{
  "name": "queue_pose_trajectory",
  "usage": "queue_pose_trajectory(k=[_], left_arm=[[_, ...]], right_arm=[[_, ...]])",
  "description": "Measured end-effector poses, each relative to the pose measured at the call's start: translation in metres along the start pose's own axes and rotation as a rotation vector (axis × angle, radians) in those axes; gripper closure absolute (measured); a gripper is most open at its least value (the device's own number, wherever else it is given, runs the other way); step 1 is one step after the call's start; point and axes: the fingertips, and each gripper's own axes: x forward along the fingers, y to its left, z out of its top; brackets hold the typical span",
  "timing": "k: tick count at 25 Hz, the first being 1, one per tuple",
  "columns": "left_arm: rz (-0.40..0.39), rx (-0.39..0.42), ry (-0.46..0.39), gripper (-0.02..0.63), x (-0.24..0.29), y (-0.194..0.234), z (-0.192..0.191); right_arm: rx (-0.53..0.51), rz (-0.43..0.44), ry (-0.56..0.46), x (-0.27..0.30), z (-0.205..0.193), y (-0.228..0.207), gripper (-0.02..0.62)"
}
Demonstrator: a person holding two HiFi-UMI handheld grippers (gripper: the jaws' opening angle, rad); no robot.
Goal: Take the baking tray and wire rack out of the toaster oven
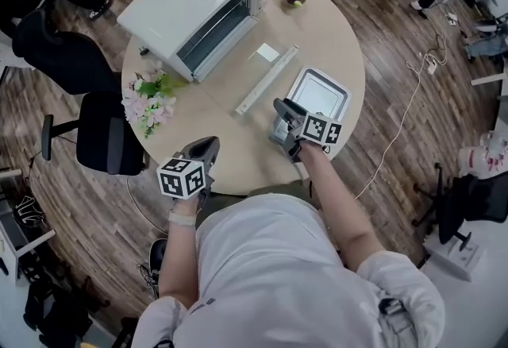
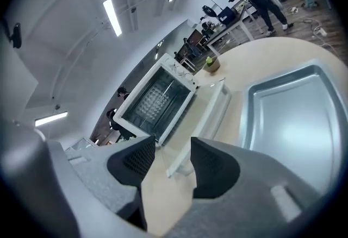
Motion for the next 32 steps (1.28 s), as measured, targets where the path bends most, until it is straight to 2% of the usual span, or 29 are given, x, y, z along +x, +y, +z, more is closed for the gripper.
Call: queue_pose_trajectory(k=[11,18,25,32], left_arm=[[-0.033,-0.011,0.015,0.607,-0.013,0.065,0.027],[-0.059,-0.004,0.050,0.607,-0.014,0.093,0.038],[-0.083,0.012,0.102,0.607,-0.011,0.113,0.042],[-0.090,0.021,0.147,0.607,-0.010,0.131,0.042]], right_arm=[[0.021,0.106,-0.049,0.116,0.014,0.075,0.407],[0.127,0.148,-0.114,0.177,0.031,0.085,0.407],[0.252,0.190,-0.220,0.223,0.061,0.080,0.408],[0.318,0.223,-0.286,0.264,0.092,0.077,0.408]])
